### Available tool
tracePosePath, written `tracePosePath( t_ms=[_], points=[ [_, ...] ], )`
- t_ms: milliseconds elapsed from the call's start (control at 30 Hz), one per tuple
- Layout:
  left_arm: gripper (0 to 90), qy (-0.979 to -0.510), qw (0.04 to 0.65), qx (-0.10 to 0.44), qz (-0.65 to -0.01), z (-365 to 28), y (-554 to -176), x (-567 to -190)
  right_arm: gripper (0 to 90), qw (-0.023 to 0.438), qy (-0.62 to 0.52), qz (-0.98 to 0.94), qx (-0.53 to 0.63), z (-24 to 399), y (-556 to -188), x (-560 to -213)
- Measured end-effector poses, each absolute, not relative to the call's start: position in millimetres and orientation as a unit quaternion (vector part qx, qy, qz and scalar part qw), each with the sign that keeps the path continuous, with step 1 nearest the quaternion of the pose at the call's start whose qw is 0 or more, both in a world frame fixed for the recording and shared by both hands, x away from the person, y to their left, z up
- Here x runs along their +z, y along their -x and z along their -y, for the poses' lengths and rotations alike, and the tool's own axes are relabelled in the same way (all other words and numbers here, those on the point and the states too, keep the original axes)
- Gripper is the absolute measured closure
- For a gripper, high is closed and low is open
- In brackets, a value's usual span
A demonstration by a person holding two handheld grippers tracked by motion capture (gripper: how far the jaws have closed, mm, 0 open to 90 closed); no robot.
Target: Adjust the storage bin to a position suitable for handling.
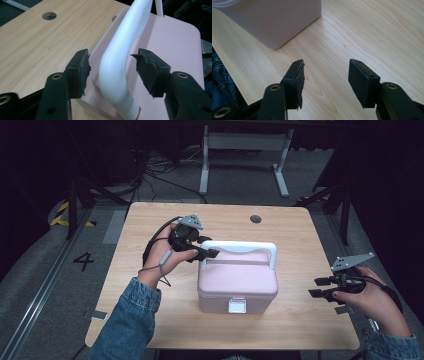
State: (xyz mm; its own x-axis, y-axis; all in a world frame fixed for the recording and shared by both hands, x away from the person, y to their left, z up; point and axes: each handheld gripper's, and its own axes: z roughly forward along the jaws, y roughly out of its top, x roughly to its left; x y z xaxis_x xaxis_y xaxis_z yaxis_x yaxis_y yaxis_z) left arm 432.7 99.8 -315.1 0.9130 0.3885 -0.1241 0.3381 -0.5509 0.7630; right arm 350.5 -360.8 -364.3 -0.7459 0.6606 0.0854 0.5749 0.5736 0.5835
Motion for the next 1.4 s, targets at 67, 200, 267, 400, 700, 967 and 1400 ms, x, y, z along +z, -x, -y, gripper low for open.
tracePosePath(
  t_ms=[67,200,267,400,700,967,1400],
  points=[
    [49.1,-0.884,0.420,0.030,-0.200,-98,-433,-316,47.7,0.071,-0.349,-0.884,0.302,361,-351,-364],
    [59.6,-0.888,0.413,0.037,-0.196,-96,-433,-317,47.7,0.070,-0.348,-0.884,0.303,360,-350,-364],
    [63.7,-0.889,0.414,0.046,-0.190,-97,-432,-315,47.7,0.070,-0.349,-0.884,0.303,360,-350,-364],
    [69.0,-0.888,0.415,0.049,-0.192,-98,-429,-308,47.7,0.071,-0.350,-0.883,0.304,360,-350,-364],
    [69.6,-0.890,0.414,0.042,-0.186,-97,-424,-298,47.7,0.069,-0.349,-0.883,0.307,359,-350,-363],
    [69.6,-0.886,0.423,0.043,-0.185,-99,-424,-285,47.8,0.070,-0.343,-0.882,0.316,357,-349,-361],
    [69.4,-0.883,0.427,0.034,-0.192,-99,-430,-278,50.9,0.070,-0.321,-0.878,0.348,345,-348,-353]
  ],
)
